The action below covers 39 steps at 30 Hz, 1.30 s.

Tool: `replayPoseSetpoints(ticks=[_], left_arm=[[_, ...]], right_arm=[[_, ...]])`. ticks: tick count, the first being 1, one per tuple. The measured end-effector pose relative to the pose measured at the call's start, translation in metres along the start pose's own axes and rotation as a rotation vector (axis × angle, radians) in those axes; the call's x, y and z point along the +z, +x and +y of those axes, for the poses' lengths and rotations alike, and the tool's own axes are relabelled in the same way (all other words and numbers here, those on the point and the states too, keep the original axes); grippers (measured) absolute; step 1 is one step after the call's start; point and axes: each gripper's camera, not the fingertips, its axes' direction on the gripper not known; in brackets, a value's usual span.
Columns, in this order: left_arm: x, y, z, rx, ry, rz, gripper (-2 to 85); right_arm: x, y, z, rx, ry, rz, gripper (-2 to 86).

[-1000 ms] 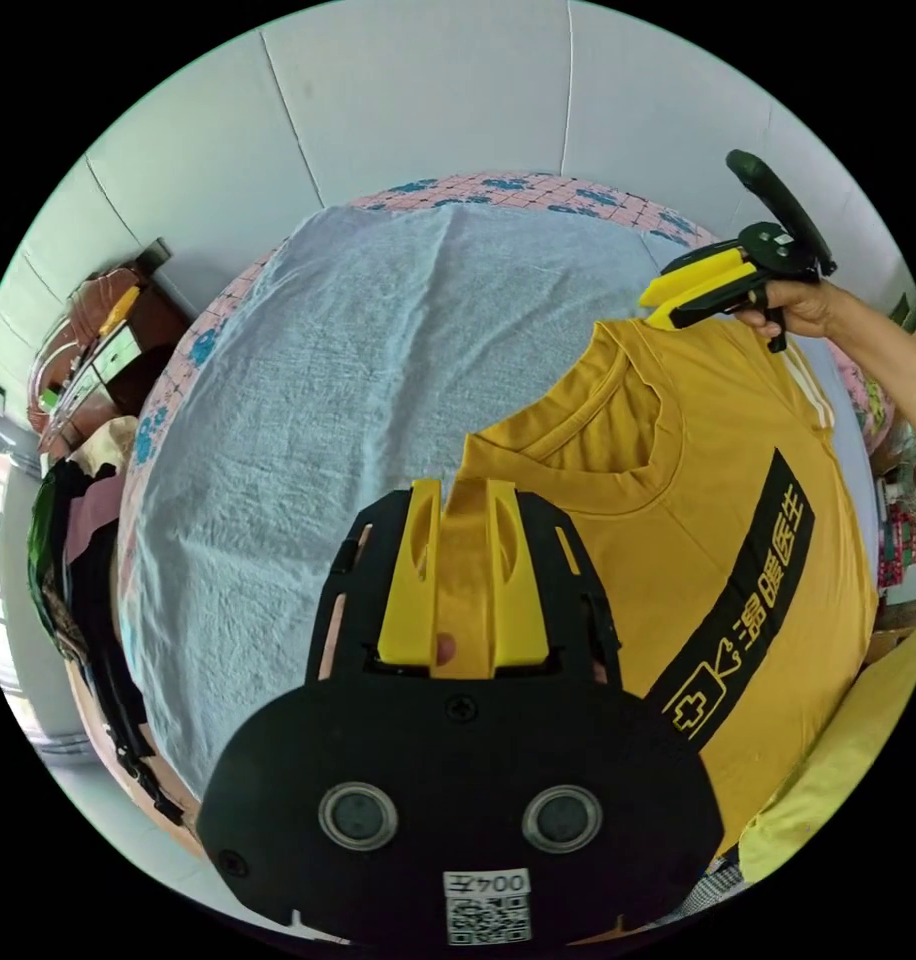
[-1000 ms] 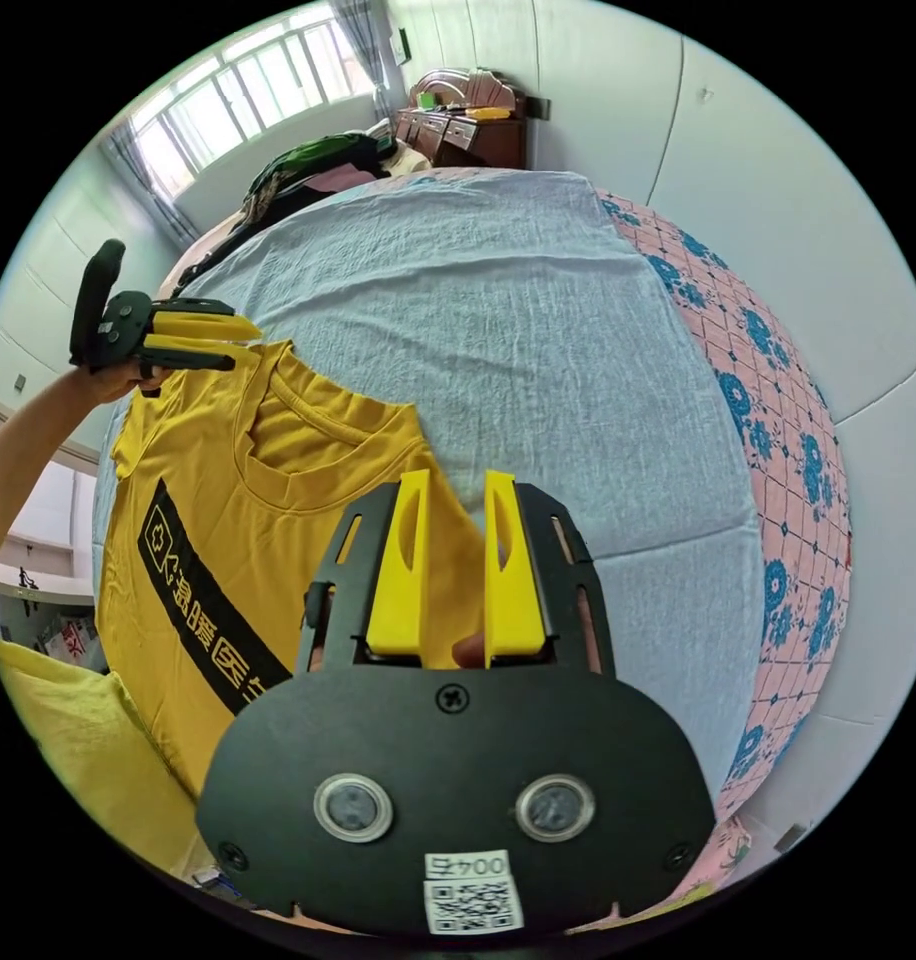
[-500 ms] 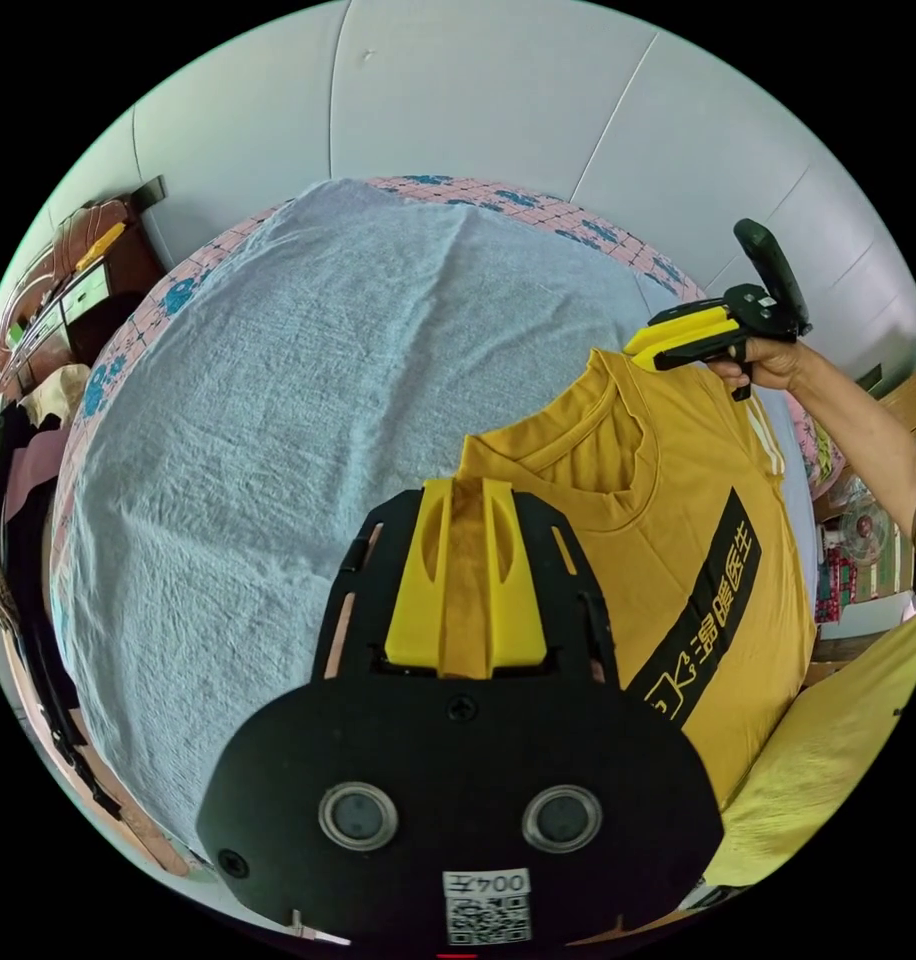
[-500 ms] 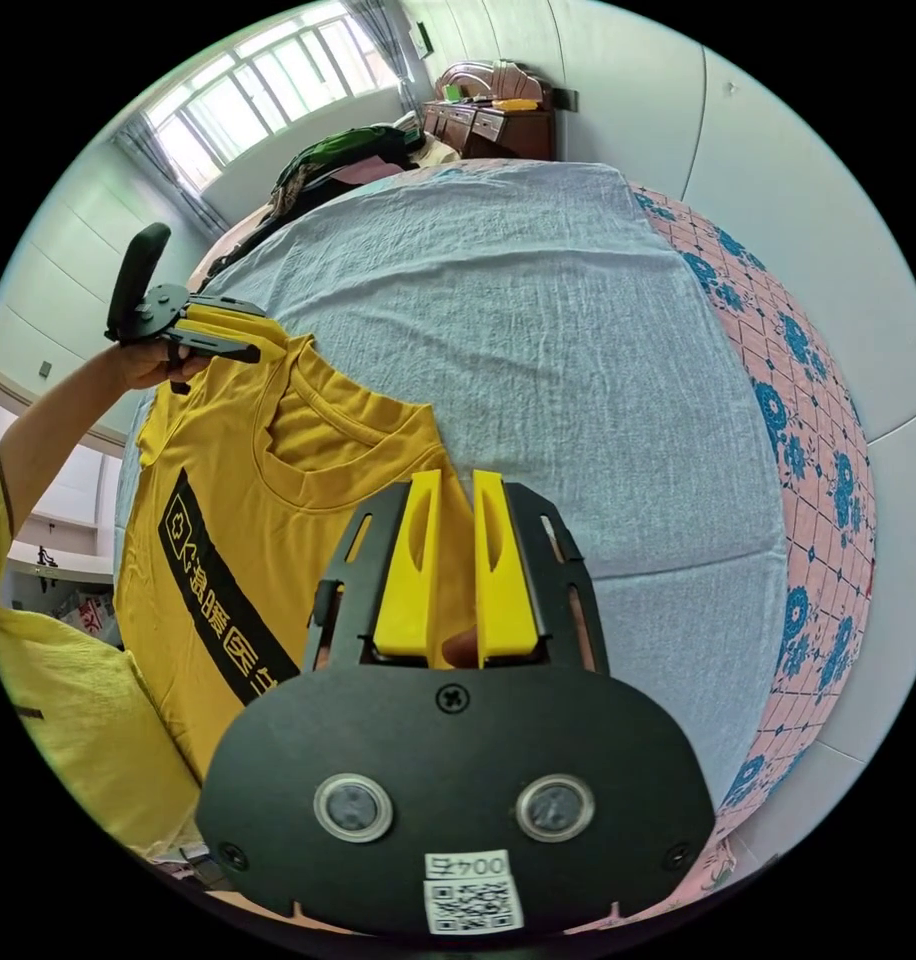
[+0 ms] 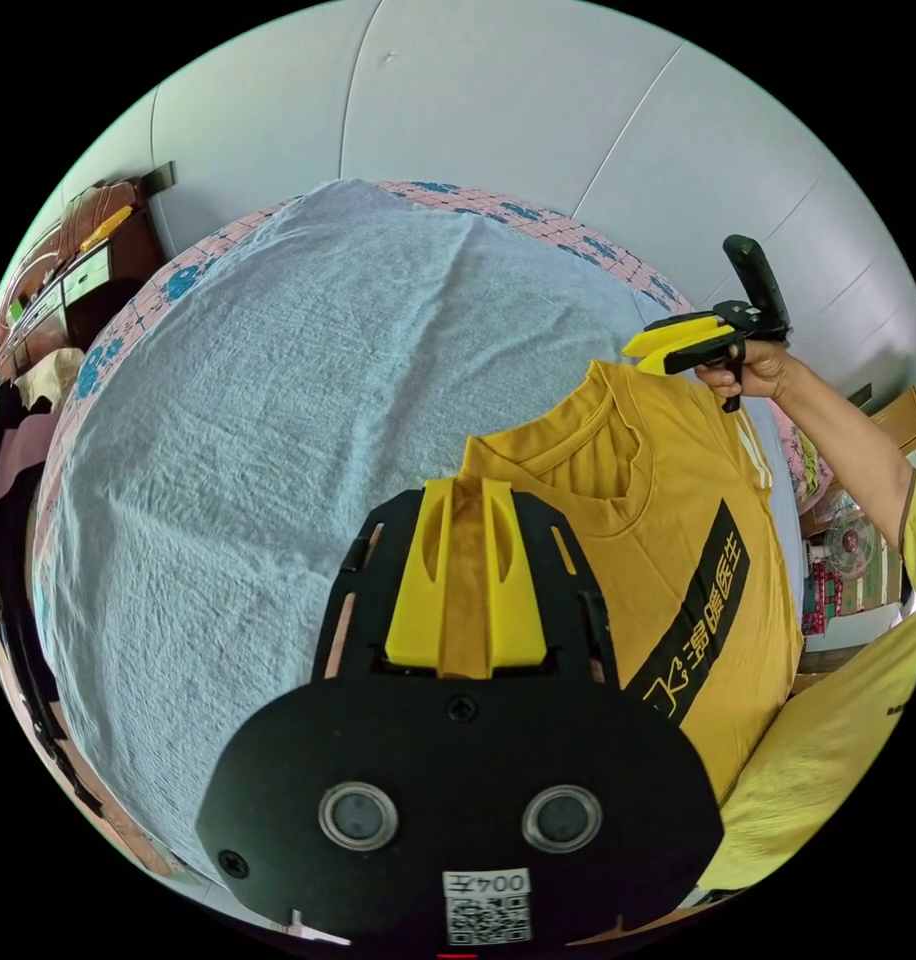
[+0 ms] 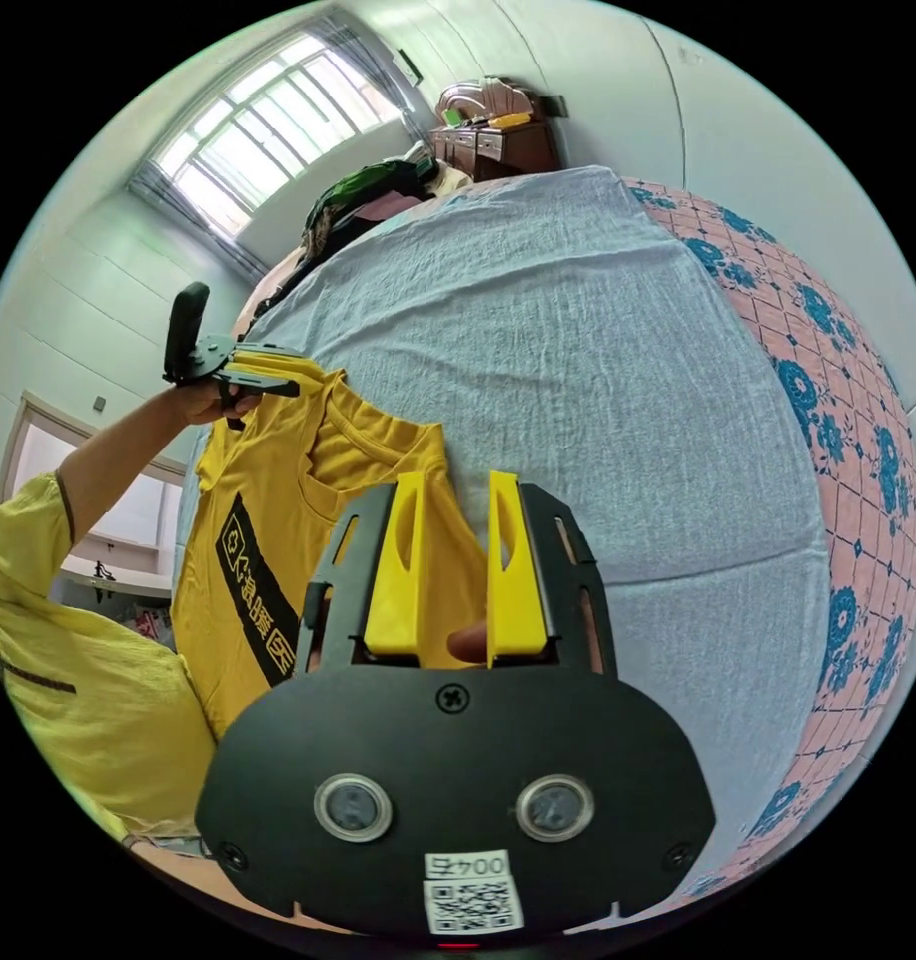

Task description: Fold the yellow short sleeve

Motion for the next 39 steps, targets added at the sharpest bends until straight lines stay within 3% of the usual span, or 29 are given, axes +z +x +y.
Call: replayPoseSetpoints(ticks=[7,10,13,17,26,30,35,39], left_arm=[[0.0,-0.004,0.019,-0.01,0.014,0.02,1.1],[-0.002,0.001,0.029,0.015,0.011,0.003,0.8],[-0.01,0.014,0.041,0.045,0.036,-0.083,0.7],[-0.03,0.045,0.073,0.097,0.191,-0.296,0.8],[-0.01,0.072,0.123,0.18,0.122,-0.524,1.4],[-0.017,0.068,0.139,0.129,0.108,-0.508,2.8],[-0.066,0.033,0.177,-0.062,0.249,-0.359,5.7],[-0.103,0.005,0.223,-0.139,0.264,-0.359,3.8]], right_arm=[[0.001,-0.003,0.007,-0.031,-0.032,-0.039,9.2],[0.006,-0.015,0.014,-0.062,-0.054,0.038,1.6],[0.004,-0.028,0.023,-0.093,-0.061,0.128,0.0],[-0.007,-0.052,0.047,-0.153,0.078,0.294,-0.7],[0.013,-0.072,0.097,-0.139,0.055,0.443,1.4],[0.007,-0.074,0.116,-0.064,0.058,0.418,5.0],[-0.042,-0.066,0.169,0.137,0.282,0.298,8.5],[-0.064,-0.052,0.227,0.236,0.275,0.314,10.0]])
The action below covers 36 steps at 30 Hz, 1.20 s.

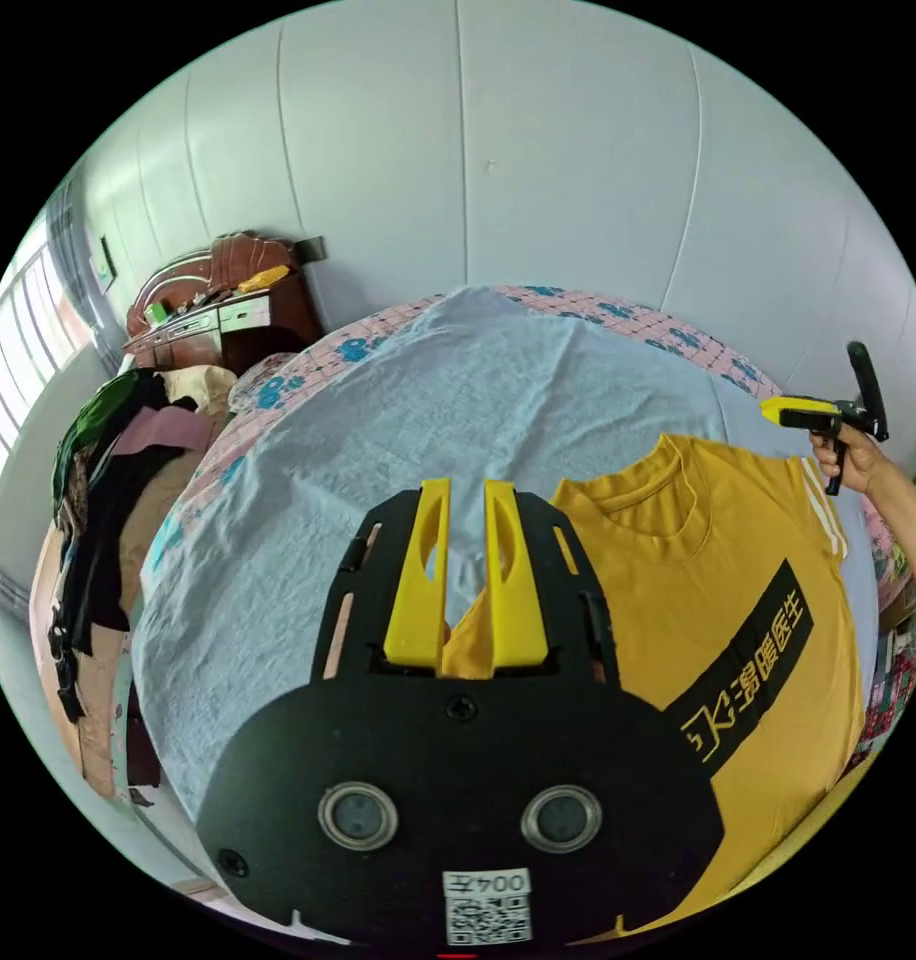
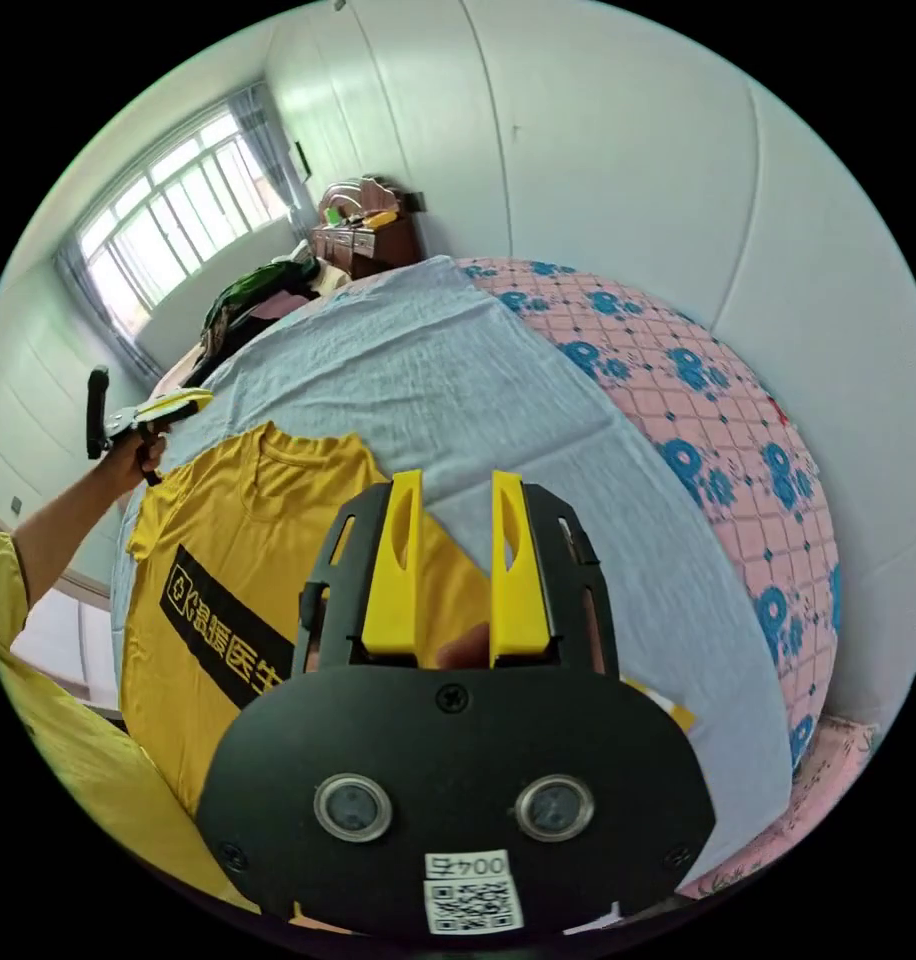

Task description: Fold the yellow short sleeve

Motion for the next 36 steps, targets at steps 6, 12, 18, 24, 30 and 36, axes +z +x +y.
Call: replayPoseSetpoints(ticks=[6,12,18,24,30,36], left_arm=[[-0.05,-0.067,0.104,-0.056,-0.119,-0.145,1.8],[-0.091,-0.114,0.205,-0.275,-0.165,-0.157,1.2],[-0.106,-0.131,0.261,-0.342,-0.203,-0.179,1.2],[-0.109,-0.137,0.289,-0.315,-0.238,-0.202,1.3],[-0.121,-0.147,0.312,-0.3,-0.244,-0.215,1.4],[-0.149,-0.169,0.328,-0.367,-0.171,-0.231,2.2]], right_arm=[[-0.037,0.055,0.088,0.161,-0.117,0.193,9.8],[-0.068,0.085,0.156,0.357,-0.09,0.205,10.1],[-0.065,0.091,0.193,0.416,-0.113,0.162,9.4],[-0.069,0.064,0.214,0.266,-0.14,0.403,0.0],[-0.071,0.069,0.245,0.356,-0.129,0.408,2.7],[-0.097,0.054,0.265,0.421,-0.03,0.542,6.0]])
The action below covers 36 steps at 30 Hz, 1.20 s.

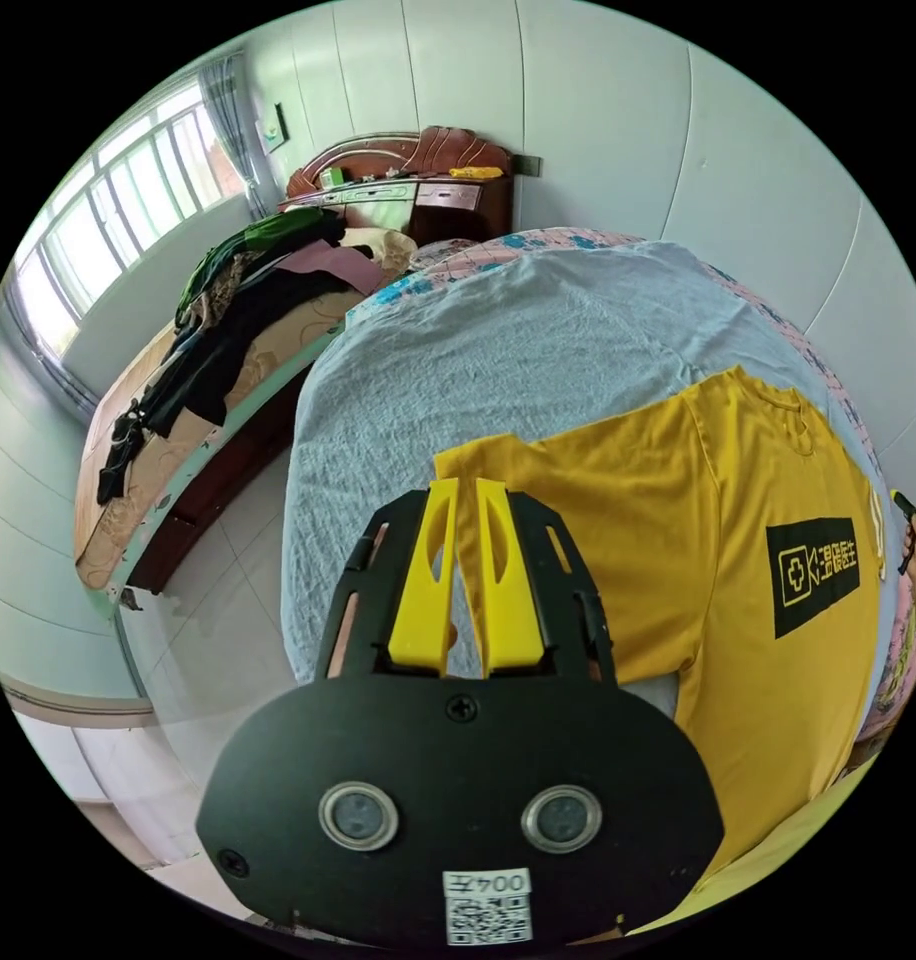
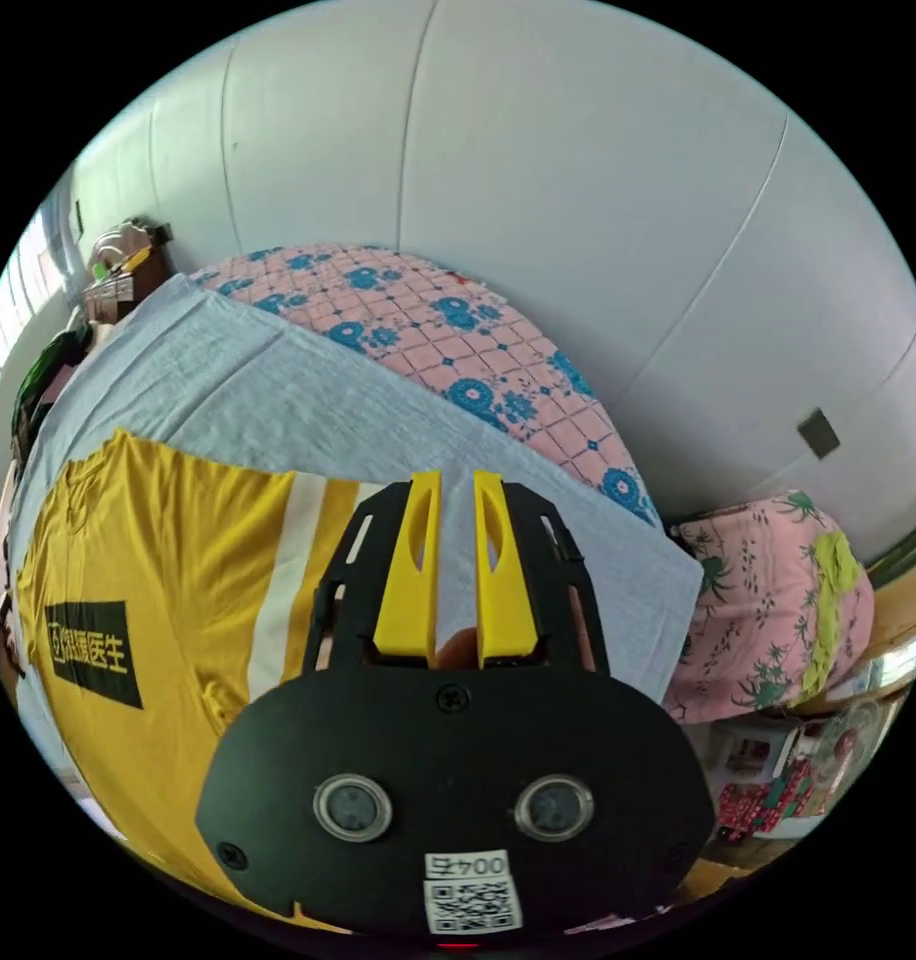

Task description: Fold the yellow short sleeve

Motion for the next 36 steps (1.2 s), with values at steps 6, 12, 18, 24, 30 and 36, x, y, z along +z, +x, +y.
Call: replayPoseSetpoints(ticks=[6,12,18,24,30,36], left_arm=[[0.003,-0.022,-0.006,0.031,-0.034,0.014,6.1],[0.013,-0.039,-0.009,0.009,-0.078,0.08,9.4],[0.012,-0.041,0.002,0.047,-0.114,0.086,7.8],[-0.008,-0.023,0.011,0.105,-0.093,-0.031,3.1],[-0.018,-0.012,0.024,0.098,-0.119,-0.193,2.5],[-0.037,-0.028,0.026,-0.026,-0.095,-0.131,5.0]], right_arm=[[-0.012,-0.036,0.03,-0.243,-0.102,-0.218,2.1],[0.001,-0.054,0.059,-0.342,-0.191,-0.171,-0.3],[0.003,-0.054,0.072,-0.346,-0.234,-0.166,-0.5],[0.003,-0.064,0.09,-0.4,-0.24,-0.087,-0.5],[0.004,-0.068,0.104,-0.422,-0.282,-0.059,-0.4],[0.006,-0.062,0.123,-0.385,-0.272,-0.112,0.3]])
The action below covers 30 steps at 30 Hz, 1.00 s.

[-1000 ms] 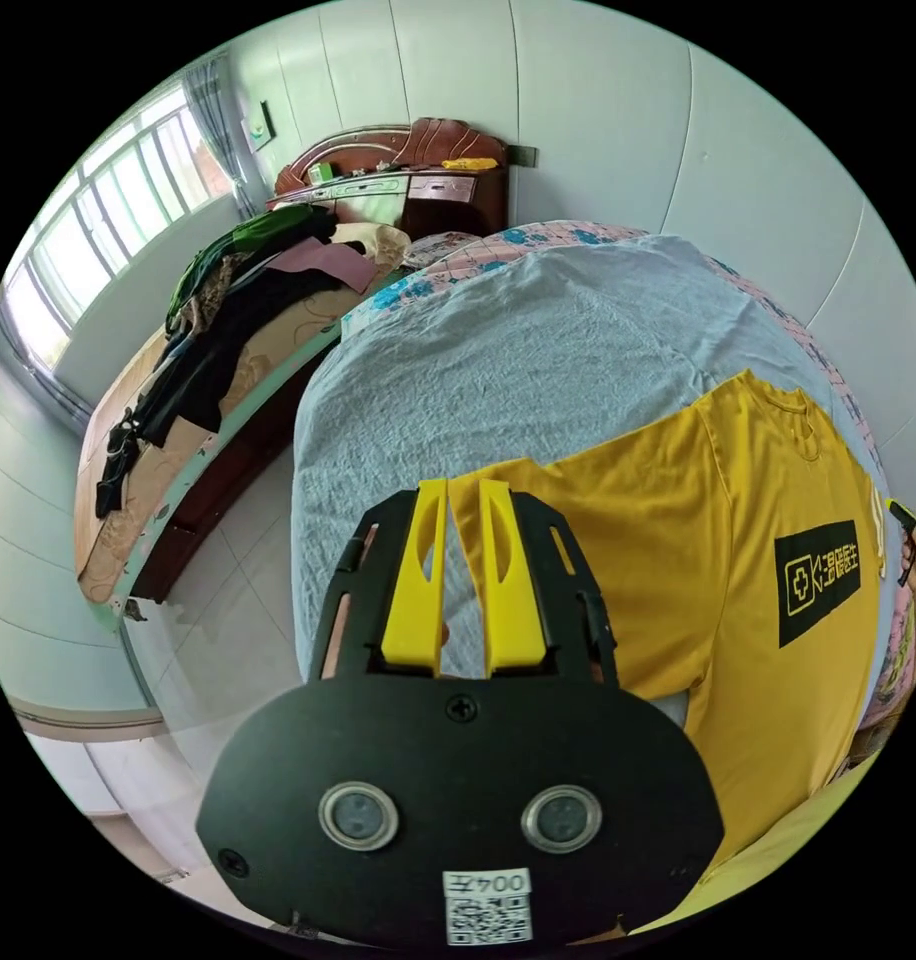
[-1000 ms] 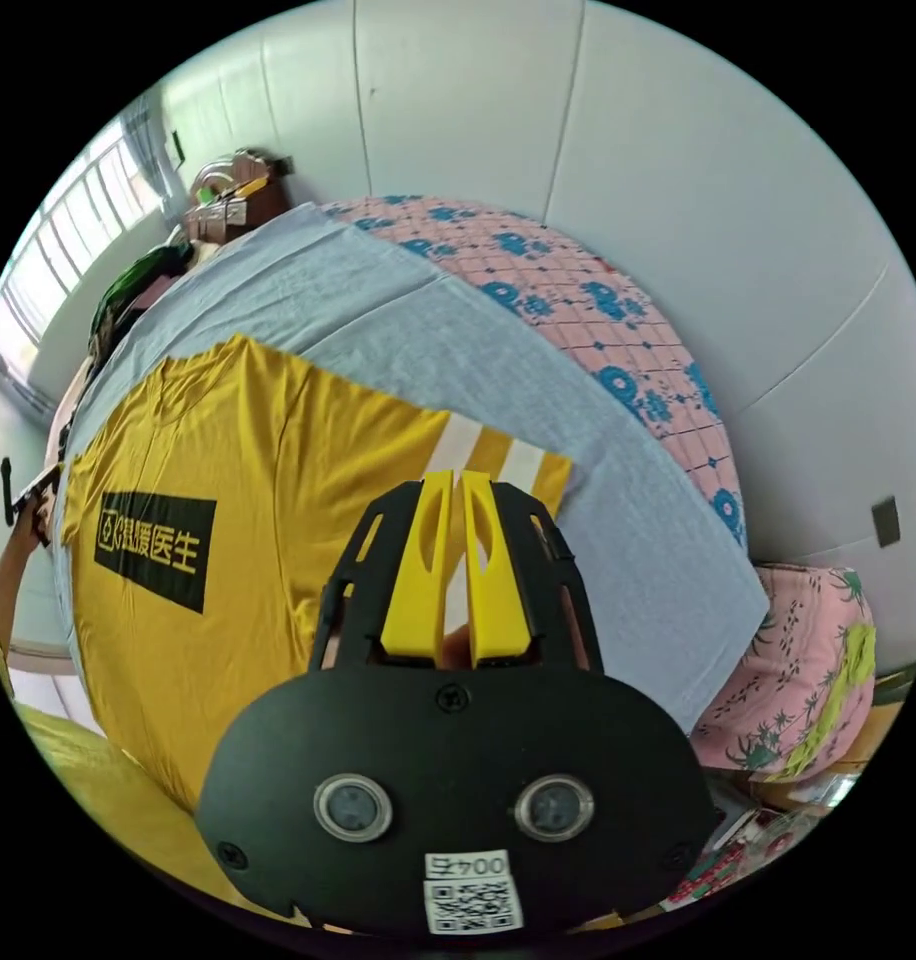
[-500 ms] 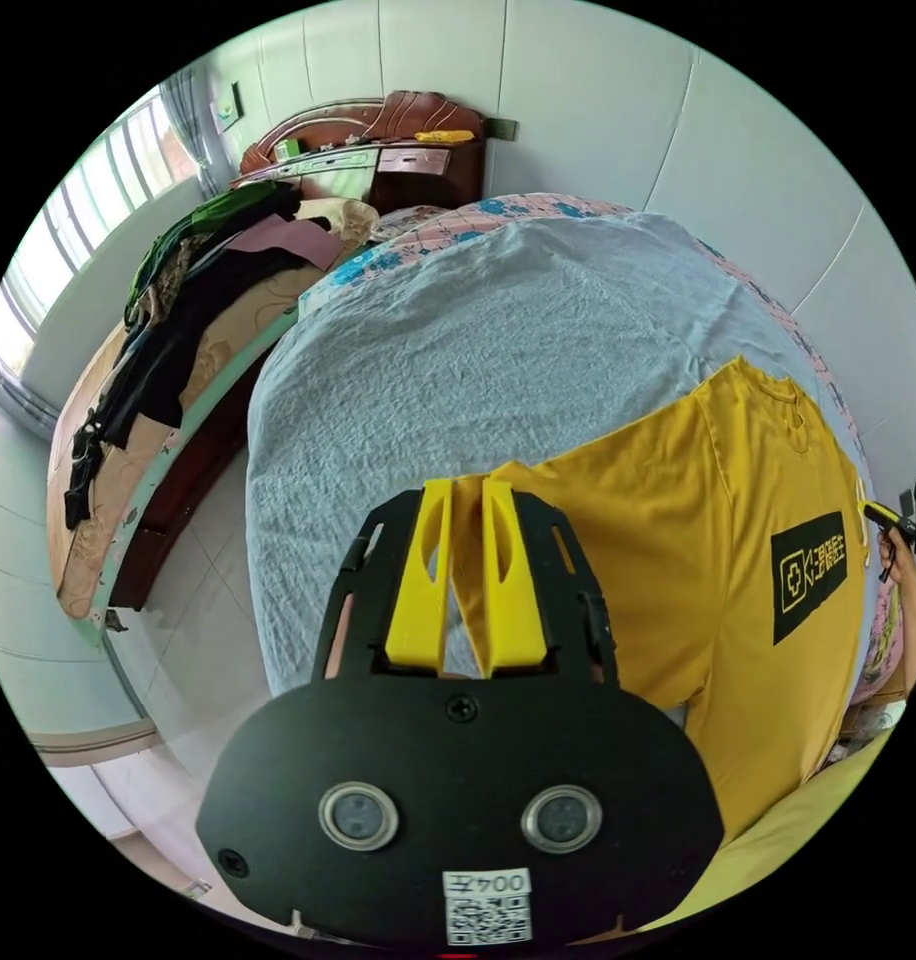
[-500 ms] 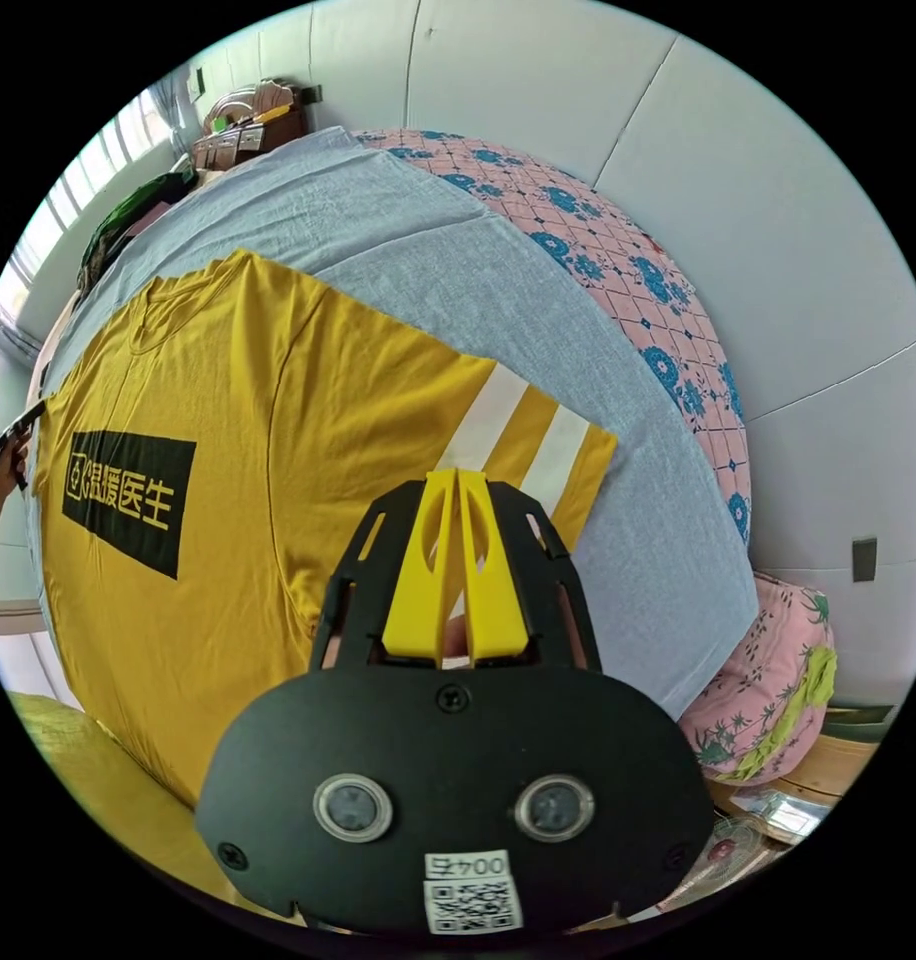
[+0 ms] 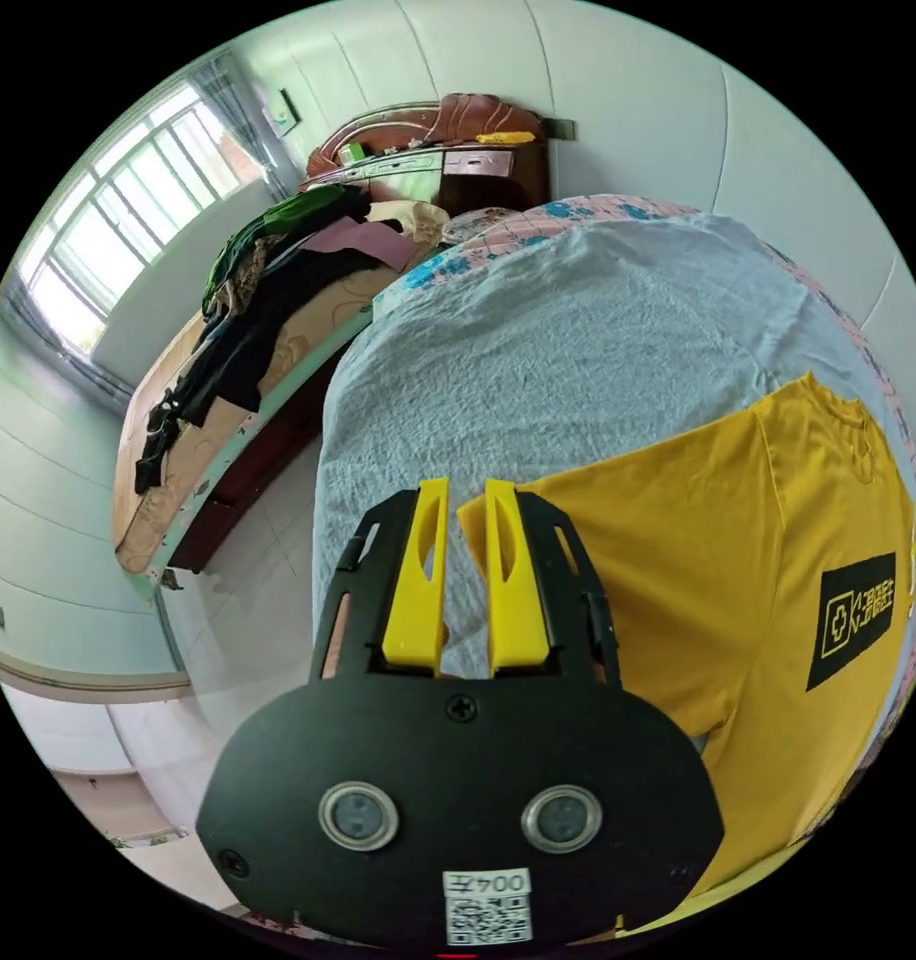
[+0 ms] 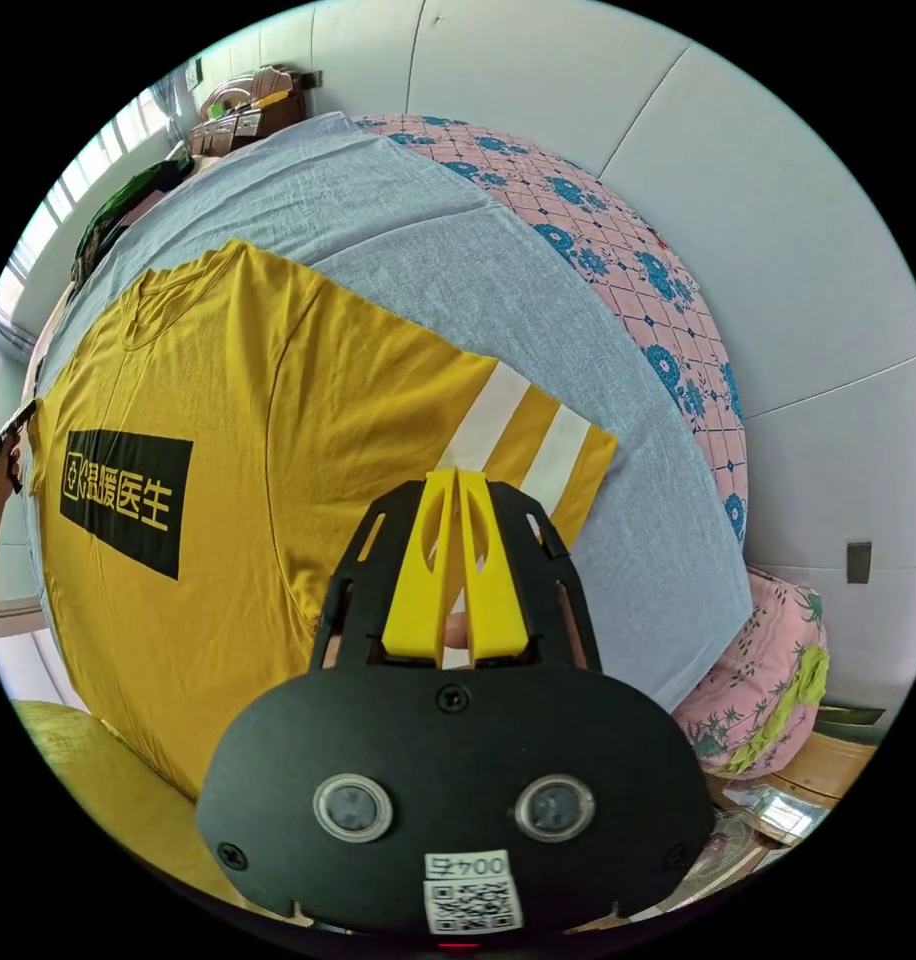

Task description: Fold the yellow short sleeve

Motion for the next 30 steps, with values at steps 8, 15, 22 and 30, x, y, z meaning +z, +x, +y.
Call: replayPoseSetpoints(ticks=[8,15,22,30], left_arm=[[-0.053,-0.019,0.054,-0.033,0.048,0.257,5.1],[-0.083,0.049,0.118,0.341,0.021,0.11,7.6],[-0.091,0.089,0.121,0.524,-0.017,0.022,7.8],[-0.112,0.116,0.116,0.573,-0.015,-0.019,2.3]], right_arm=[[-0.011,0.017,0.054,0.254,0.242,-0.208,7.5],[-0.009,0.003,0.114,0.228,0.223,-0.185,7.8],[0.009,-0.037,0.139,-0.041,0.112,-0.036,9.1],[0.03,-0.072,0.151,-0.303,0.033,0.099,8.4]])
